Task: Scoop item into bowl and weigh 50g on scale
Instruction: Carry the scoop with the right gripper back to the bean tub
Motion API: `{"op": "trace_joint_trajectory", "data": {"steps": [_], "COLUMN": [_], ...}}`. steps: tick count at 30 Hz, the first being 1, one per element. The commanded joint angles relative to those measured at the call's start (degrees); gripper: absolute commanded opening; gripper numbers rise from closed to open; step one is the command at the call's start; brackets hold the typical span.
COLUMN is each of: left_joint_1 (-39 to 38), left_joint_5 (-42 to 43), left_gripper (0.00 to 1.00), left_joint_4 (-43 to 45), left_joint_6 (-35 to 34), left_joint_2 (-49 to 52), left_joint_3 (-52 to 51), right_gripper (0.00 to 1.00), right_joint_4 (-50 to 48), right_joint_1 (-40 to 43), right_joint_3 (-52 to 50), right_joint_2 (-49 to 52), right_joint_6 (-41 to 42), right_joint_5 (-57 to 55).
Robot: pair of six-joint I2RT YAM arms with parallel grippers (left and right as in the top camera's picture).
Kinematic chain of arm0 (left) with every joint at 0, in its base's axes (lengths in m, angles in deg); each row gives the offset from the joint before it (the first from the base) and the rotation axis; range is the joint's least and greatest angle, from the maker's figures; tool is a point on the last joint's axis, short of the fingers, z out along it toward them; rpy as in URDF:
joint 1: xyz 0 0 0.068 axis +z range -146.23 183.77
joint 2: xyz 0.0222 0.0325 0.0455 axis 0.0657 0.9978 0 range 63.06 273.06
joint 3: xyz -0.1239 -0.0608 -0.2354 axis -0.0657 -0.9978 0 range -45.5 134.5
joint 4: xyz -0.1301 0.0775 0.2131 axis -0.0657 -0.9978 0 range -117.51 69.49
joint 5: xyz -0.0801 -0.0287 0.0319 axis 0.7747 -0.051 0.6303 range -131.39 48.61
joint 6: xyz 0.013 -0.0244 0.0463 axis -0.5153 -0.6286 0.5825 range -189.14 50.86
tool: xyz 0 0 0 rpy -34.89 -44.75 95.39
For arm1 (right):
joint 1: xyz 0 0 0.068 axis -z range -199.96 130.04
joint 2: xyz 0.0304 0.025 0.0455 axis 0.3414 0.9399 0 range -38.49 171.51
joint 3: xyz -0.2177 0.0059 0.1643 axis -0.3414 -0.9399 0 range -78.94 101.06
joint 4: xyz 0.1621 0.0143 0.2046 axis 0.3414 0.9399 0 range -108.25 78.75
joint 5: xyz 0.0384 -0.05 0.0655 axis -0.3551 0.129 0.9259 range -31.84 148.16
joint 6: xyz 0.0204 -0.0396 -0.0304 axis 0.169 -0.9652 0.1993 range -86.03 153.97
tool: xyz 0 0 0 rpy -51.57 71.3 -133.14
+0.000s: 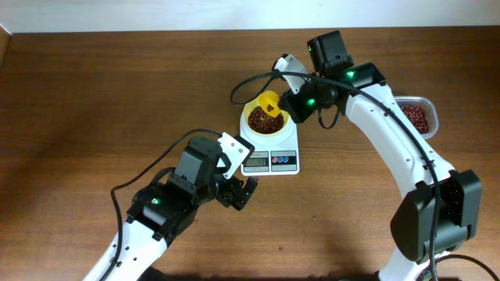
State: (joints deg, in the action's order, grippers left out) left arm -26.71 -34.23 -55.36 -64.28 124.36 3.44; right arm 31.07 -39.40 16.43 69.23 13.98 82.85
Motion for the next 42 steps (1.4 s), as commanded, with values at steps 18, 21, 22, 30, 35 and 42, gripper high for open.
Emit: {"op": "trace_joint_trajectory", "data": {"steps": [18, 21, 22, 30, 35, 42], "left_joint_1": [-0.13, -0.13, -0.13, -0.13, -0.13, -0.13], "left_joint_5": [0.98, 0.98, 0.98, 0.98, 1.01, 0.98], "left_gripper": [0.99, 0.99, 0.99, 0.99, 0.99, 0.99], "left_joint_4": [0.09, 0.09, 0.09, 0.09, 0.09, 0.09], "left_joint_6": [-0.57, -0.57, -0.57, -0.57, -0.57, -0.55], "left_joint_2": [-0.13, -0.13, -0.11, -0.11, -0.13, -0.13], "left_joint_3": [-0.33, -0.33, -0.33, -0.33, -0.33, -0.33], "right_gripper": [0.04, 0.04, 0.04, 0.04, 0.04, 0.04], "right_joint_4": [1.38, 2.4, 2.38, 2.36, 9.11, 21.22], "right_joint_1": [1.4, 4.55, 6.34, 18.95, 30.6, 47.67], "right_joint_3": [1.07, 1.07, 1.07, 1.07, 1.07, 1.07], "right_joint_2": [-1.29, -1.29, -1.29, -1.29, -1.29, -1.29], "right_joint_6": [13.29, 23.08, 27.5, 35.47, 27.82, 12.55], "right_joint_5": [10.69, 21.44, 26.27, 34.97, 31.47, 25.57]}}
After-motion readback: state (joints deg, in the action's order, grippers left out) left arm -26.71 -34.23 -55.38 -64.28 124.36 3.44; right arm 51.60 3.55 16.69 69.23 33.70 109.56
